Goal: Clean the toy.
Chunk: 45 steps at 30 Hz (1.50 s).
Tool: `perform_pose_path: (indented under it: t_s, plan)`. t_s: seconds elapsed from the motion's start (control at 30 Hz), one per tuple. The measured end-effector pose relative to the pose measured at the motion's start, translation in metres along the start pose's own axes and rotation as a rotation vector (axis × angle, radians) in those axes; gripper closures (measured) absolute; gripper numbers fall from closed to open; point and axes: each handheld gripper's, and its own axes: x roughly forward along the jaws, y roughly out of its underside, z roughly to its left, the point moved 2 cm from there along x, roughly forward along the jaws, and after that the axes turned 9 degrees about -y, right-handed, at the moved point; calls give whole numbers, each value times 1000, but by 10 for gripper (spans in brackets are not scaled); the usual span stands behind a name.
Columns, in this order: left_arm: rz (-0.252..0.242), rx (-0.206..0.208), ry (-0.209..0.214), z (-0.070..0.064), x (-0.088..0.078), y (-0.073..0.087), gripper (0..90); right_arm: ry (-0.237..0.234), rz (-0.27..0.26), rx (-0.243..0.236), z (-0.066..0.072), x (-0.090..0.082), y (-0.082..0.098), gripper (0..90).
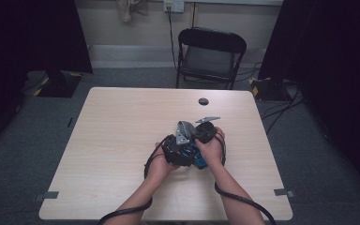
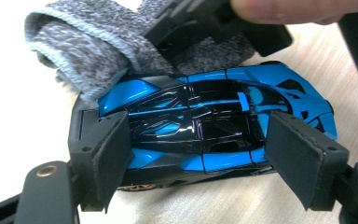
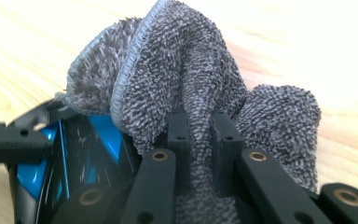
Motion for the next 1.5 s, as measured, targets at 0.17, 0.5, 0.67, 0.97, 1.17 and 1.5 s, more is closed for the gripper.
perform_pose_path:
  t_s: [0.17,0.5,0.67,0.97,1.17,1.5]
  plan:
    - [-3,-2,-1,0,0,0,225,4,15,2,3,7,-8,811]
    - [-7,4,6,1,-1,1,225,-8,11,25,7,20,-20,811]
    - [-10,3,16,1,-1,1,226,-61,-20,51,7,25,-24,811]
    - [-32,8,52,2,-1,3,184,-56,-47,55,5,12,-29,812]
    - [-21,23,54,3,-2,3,172,-35,-59,22,3,-6,-32,812]
    - [-27,7,63,7,-9,0,154,-11,-68,10,-3,-31,-33,812]
